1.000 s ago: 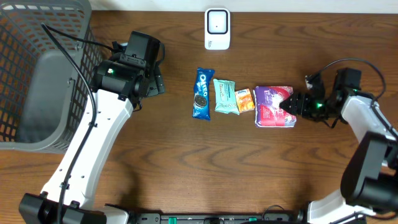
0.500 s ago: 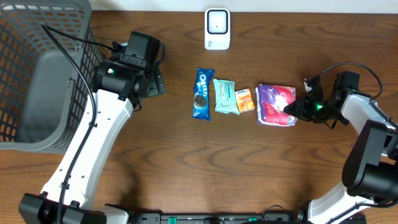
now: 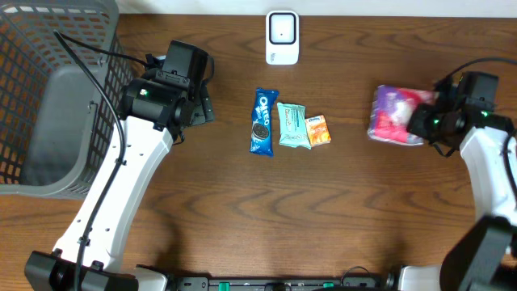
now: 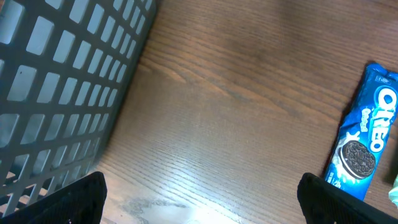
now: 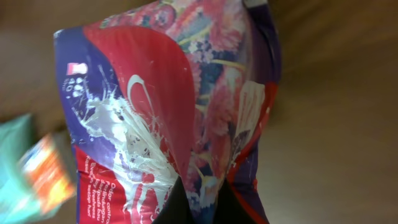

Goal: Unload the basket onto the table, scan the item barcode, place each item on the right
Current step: 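Lift the liners pack and move it to the right side of the table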

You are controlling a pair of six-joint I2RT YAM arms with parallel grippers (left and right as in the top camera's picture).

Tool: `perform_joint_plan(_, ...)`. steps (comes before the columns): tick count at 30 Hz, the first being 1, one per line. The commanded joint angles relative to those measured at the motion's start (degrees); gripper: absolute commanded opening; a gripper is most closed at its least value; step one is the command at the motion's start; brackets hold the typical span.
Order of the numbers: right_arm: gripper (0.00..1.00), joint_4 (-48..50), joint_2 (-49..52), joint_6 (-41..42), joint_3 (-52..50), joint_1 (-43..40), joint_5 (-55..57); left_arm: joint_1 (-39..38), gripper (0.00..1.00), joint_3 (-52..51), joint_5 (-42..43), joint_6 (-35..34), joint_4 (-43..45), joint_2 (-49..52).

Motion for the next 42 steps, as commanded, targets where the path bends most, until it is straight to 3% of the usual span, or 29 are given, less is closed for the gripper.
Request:
perform_joint_plan(1, 0.01, -1.0, -3.5, 10.8, 1.0, 3.5, 26.3, 0.1, 0.98, 0.1, -0.4, -0.5, -0.2, 0.1)
perform_joint_plan(7, 0.01, -0.8, -0.7, 17.4, 0.8, 11.0, 55.5, 0.1, 0.98, 0.1, -0.4, -0.5, -0.2, 0.1)
perform_joint_plan(14, 0.01, 2.5, 8.7, 16.8, 0.8, 16.7, 71.7, 0.1, 0.98, 0.1, -0.4, -0.5, -0.2, 0.1)
perform_joint_plan(22, 0.11, 3.0, 18.4, 14.4, 0.8, 23.5, 71.9, 0.1, 0.98, 0.1, -0.4, -0.5, -0.2, 0.1)
perform_joint_plan(31, 0.58, 3.2, 18.6, 13.6, 4.4, 34.1, 63.5, 0.1, 0.98, 0.1, -0.4, -0.5, -0.2, 0.1)
perform_joint_plan(36, 0.61, -2.2, 17.2, 13.3, 12.3, 34.0, 54.7, 0.1, 0.98, 0.1, -0.4, -0.5, -0.2, 0.1)
perform_joint_plan(42, 0.59, -12.4, 14.1, 13.3, 23.2, 26.2, 40.4, 0.1, 0.98, 0.1, -0.4, -0.5, -0.2, 0.1)
